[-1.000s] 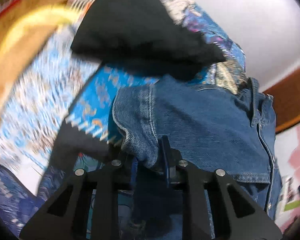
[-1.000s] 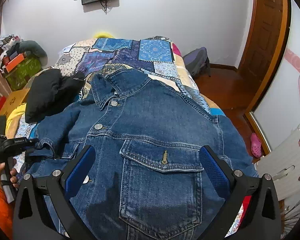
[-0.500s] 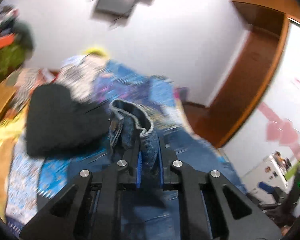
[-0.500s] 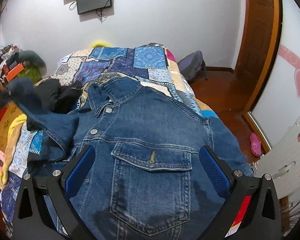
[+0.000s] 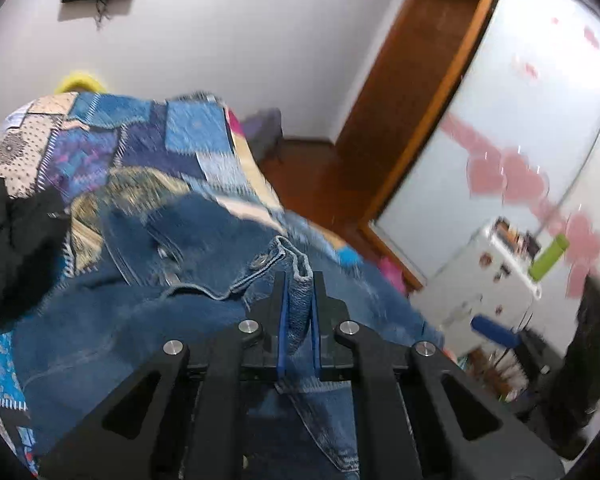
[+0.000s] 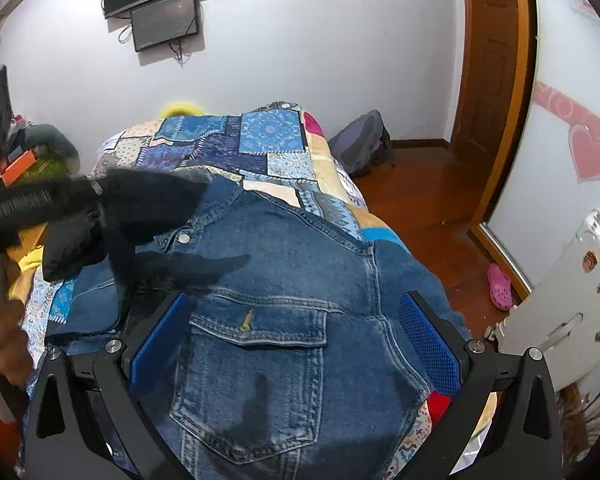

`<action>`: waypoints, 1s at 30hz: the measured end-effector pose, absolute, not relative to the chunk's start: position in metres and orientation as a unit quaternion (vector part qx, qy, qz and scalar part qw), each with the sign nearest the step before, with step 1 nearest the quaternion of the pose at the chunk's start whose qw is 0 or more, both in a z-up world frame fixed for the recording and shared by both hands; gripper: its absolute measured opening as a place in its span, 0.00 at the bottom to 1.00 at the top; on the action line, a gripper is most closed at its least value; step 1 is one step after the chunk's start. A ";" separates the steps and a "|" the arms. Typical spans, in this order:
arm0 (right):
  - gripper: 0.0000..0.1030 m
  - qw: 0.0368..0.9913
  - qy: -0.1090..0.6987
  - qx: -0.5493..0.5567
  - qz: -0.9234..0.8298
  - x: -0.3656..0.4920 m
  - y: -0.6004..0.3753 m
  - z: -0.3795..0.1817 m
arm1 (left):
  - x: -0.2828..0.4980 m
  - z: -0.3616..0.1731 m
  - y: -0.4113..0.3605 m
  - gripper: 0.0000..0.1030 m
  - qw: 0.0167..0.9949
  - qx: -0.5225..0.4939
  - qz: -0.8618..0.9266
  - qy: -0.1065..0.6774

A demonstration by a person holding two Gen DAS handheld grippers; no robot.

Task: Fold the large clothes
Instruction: 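Lower the sleeve onto the jacket and open the left tool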

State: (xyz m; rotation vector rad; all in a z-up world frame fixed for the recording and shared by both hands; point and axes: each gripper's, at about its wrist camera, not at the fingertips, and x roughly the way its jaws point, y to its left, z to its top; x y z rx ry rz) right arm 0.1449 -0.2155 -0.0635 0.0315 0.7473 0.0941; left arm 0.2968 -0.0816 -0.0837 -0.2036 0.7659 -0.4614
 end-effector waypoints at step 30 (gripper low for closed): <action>1.00 0.850 0.464 0.172 0.179 0.183 -0.176 -0.090 | 0.213 -0.098 0.154 0.77 0.916 -0.076 0.054 0.390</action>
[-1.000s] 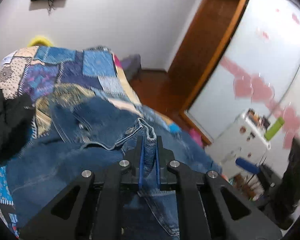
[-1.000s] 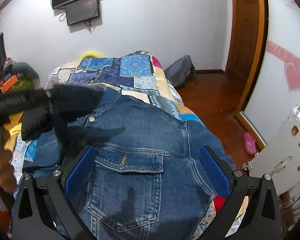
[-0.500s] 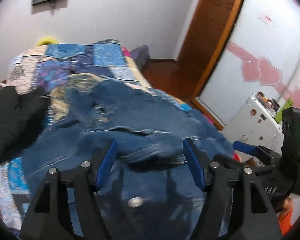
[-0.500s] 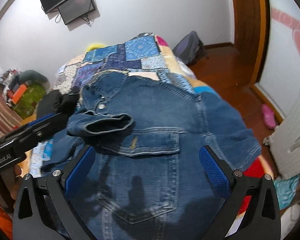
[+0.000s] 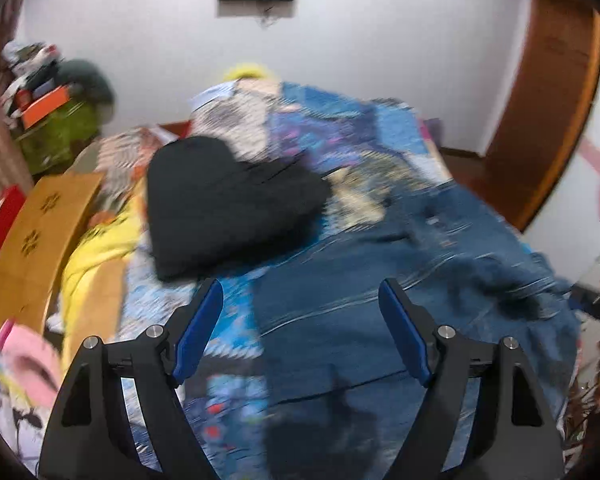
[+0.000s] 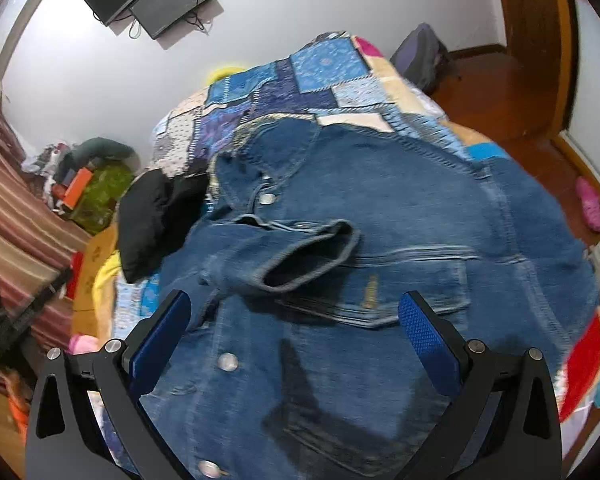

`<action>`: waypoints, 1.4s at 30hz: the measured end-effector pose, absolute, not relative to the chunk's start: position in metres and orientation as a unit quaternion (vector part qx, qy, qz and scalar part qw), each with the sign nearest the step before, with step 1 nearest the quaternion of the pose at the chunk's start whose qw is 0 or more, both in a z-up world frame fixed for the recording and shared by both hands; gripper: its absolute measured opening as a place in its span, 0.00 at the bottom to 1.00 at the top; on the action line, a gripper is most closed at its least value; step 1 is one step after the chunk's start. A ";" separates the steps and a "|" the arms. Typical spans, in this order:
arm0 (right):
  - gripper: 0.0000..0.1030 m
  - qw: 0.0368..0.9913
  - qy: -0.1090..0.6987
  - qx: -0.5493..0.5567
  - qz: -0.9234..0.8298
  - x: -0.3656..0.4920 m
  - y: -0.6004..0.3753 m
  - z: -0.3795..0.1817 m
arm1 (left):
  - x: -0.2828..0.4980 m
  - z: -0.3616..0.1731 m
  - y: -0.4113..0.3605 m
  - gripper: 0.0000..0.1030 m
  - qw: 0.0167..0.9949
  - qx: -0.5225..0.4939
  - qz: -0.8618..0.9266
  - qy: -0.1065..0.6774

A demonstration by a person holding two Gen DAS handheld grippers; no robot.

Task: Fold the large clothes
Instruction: 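Grasp the other sleeve cuff with the right tool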

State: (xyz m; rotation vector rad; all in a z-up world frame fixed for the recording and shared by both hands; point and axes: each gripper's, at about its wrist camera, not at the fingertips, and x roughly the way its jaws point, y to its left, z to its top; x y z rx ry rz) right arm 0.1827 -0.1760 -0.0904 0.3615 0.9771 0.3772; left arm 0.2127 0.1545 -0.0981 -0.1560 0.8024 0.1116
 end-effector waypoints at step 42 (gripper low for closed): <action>0.11 0.870 0.427 0.210 0.126 0.249 -0.209 -0.073 | 0.214 -0.236 0.159 0.77 0.828 -0.133 0.044 0.543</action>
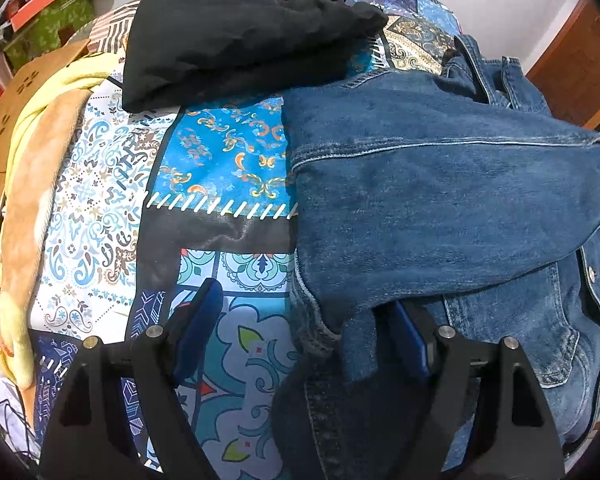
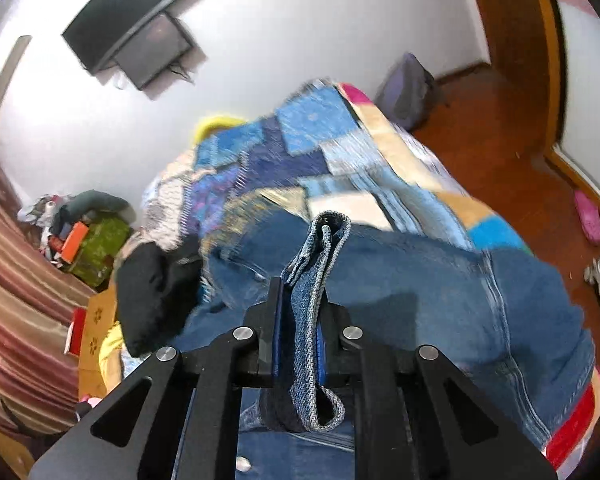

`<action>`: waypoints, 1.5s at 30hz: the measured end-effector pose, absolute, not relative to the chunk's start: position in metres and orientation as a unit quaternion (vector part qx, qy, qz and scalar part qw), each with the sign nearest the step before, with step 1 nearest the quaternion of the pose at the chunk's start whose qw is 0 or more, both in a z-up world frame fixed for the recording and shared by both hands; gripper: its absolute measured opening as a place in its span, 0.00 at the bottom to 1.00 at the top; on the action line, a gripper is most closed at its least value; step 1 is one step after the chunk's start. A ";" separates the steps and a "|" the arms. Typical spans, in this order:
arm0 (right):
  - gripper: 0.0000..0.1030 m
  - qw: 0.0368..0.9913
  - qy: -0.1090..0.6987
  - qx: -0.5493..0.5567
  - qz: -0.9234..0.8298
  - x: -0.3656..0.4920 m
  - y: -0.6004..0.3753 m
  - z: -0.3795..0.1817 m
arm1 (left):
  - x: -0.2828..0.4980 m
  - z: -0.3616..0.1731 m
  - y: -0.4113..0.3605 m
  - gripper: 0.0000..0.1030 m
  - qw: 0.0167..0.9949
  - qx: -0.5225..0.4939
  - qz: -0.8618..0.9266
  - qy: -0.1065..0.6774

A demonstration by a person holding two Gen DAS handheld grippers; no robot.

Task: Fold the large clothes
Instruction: 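Grasp the other sleeve cuff with the right tool, then lift the held sleeve and swing it over the jacket with the right tool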

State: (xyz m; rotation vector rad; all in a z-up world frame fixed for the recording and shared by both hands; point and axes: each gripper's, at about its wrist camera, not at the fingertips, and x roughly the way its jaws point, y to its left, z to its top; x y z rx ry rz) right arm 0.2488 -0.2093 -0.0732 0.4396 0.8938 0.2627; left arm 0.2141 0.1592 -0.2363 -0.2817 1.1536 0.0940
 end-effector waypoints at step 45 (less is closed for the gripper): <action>0.52 0.886 0.396 0.220 -0.097 0.156 -0.383 -0.080 | 0.259 -0.085 0.021 0.80 0.915 -0.064 -0.082 0.391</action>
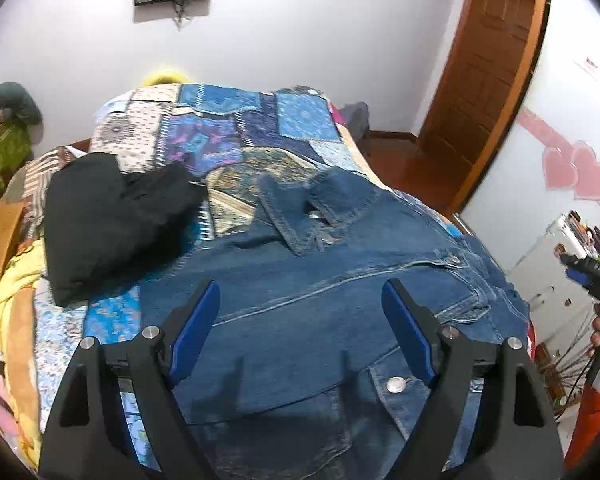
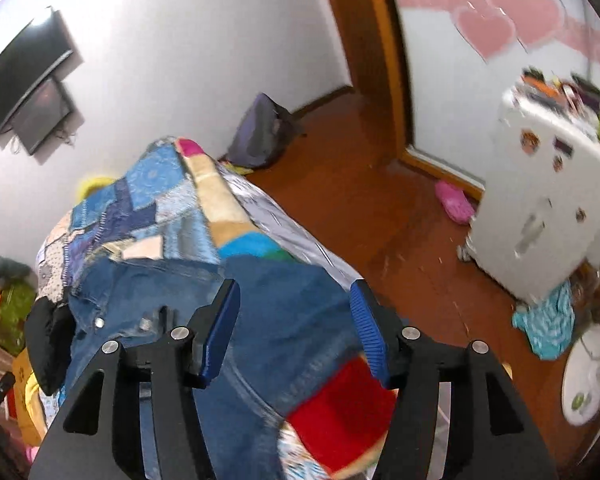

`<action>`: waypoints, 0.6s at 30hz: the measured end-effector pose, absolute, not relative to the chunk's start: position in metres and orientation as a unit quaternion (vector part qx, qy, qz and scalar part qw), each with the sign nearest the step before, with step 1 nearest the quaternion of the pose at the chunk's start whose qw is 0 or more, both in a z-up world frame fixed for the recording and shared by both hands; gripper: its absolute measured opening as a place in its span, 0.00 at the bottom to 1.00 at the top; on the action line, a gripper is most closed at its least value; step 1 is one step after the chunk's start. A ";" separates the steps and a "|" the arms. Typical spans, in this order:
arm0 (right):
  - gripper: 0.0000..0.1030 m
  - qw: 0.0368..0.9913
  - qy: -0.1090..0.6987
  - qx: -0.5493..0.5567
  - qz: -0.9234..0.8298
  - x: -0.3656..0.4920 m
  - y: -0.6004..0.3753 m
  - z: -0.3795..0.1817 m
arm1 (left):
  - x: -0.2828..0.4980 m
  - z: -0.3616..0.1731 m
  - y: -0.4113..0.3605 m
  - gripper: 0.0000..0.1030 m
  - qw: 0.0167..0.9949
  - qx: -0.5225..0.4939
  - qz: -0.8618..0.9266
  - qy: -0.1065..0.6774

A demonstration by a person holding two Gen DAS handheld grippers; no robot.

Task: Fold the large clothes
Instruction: 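Lift the held sleeve and swing it over the jacket with the right tool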

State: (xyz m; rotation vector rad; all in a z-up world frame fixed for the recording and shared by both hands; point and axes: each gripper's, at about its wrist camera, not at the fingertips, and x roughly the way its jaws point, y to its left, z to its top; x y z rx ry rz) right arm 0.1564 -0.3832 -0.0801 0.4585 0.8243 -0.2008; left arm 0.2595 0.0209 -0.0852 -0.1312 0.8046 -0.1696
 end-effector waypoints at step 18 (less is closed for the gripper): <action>0.52 0.778 0.468 0.418 -0.038 0.172 -0.427 -0.191 | 0.270 -0.116 0.011 0.80 0.891 -0.083 -0.076 0.439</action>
